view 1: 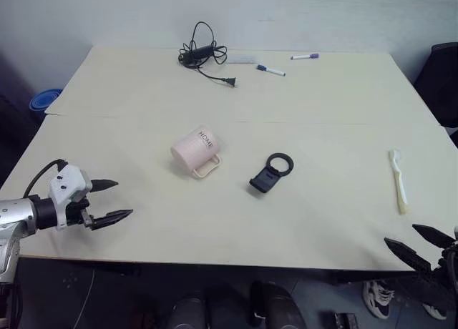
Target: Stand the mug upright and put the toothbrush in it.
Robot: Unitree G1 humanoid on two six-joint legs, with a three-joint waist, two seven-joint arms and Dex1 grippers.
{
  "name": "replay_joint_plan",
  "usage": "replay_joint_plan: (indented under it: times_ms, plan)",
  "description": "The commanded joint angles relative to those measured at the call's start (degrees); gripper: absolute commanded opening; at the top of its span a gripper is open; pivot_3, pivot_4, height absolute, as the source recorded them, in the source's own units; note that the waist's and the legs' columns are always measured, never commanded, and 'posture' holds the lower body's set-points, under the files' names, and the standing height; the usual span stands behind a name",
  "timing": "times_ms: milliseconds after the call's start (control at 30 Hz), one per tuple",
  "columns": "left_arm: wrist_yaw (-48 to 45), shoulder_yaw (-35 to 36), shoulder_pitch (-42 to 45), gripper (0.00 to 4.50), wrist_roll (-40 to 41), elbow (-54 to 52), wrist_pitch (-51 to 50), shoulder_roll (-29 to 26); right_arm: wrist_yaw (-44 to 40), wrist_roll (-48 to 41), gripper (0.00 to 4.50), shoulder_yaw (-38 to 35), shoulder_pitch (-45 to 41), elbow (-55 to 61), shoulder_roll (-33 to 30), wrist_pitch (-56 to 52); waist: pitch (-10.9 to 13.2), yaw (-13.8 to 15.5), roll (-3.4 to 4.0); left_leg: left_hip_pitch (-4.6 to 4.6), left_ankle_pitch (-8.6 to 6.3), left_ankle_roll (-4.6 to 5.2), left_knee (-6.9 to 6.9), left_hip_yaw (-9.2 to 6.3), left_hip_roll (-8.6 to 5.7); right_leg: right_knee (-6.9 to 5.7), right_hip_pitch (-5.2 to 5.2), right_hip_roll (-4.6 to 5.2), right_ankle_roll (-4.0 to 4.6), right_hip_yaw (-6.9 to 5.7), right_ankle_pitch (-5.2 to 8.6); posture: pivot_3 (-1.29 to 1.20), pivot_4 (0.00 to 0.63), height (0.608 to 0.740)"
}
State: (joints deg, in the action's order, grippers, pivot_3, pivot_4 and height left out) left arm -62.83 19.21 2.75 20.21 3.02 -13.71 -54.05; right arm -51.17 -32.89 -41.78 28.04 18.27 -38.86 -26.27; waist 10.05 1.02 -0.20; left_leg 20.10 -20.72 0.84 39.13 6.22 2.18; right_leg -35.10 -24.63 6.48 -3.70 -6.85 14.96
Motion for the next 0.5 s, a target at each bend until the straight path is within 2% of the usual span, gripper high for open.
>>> replay_joint_plan:
  times_ms: [33,233,500]
  plan:
    - [-0.72,0.83,-0.25,4.50,0.76,-1.03,0.87,-0.35,0.18,-0.51,4.45,-0.17,-0.41,2.35,-1.29,0.13,0.00,0.04,0.00,0.00,0.00,0.00,0.00,0.00,0.00,0.00,0.00,0.00,0.00,0.00,0.00,0.00,0.150,0.740]
    - [1.68,0.75,-0.37,4.50,1.28,-3.81,-2.92,0.14,2.45,1.63,4.45,1.71,-2.46,3.24,-2.19,0.20,0.00,0.16,0.00,0.00,0.00,0.00,0.00,0.03,-0.01,0.00,-0.01,0.00,0.00,0.03,0.00,0.00,0.150,0.740]
    - [-0.77,2.10,-1.72,4.50,6.22,-8.59,-9.16,-0.62,2.80,-4.13,4.45,2.83,-3.34,10.50,-2.27,-5.78,0.00,0.18,0.00,0.01,0.00,-0.01,0.00,0.04,-0.01,0.00,-0.03,0.00,-0.01,0.05,0.00,0.00,0.150,0.740]
